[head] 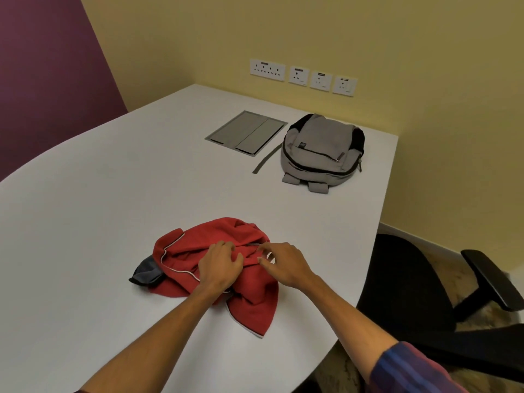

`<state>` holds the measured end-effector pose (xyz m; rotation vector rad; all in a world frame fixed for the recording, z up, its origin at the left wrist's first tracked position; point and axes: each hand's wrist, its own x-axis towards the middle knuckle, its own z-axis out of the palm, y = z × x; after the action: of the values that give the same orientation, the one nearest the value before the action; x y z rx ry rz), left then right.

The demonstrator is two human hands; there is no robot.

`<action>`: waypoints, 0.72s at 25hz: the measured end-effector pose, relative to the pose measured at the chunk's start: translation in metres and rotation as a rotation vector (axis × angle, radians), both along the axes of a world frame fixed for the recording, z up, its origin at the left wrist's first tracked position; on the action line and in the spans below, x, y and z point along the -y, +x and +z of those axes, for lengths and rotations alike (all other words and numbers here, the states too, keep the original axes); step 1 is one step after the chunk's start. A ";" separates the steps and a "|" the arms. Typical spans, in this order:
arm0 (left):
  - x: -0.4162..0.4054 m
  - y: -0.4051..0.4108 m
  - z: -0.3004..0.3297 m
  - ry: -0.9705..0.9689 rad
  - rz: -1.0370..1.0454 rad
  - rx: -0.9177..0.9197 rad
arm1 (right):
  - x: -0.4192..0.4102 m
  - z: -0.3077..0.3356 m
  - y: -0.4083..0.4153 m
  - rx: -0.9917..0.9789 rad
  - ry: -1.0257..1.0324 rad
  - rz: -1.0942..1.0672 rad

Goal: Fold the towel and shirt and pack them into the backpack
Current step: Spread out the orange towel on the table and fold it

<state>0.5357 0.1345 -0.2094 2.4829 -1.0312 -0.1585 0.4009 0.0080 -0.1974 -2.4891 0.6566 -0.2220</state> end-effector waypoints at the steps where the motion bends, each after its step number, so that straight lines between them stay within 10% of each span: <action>1: 0.000 -0.001 0.000 -0.003 0.030 -0.012 | 0.002 0.001 -0.001 -0.009 0.007 0.015; 14: -0.063 0.053 -0.026 0.084 0.449 -0.116 | -0.028 -0.033 0.051 -0.450 -0.236 0.230; 18: -0.080 0.067 -0.029 0.038 0.528 -0.167 | -0.019 -0.032 0.062 -0.265 -0.221 0.149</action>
<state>0.6022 0.2148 -0.2382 2.6272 -0.2880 -0.2137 0.4630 0.0274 -0.2292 -2.7958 0.5729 0.0990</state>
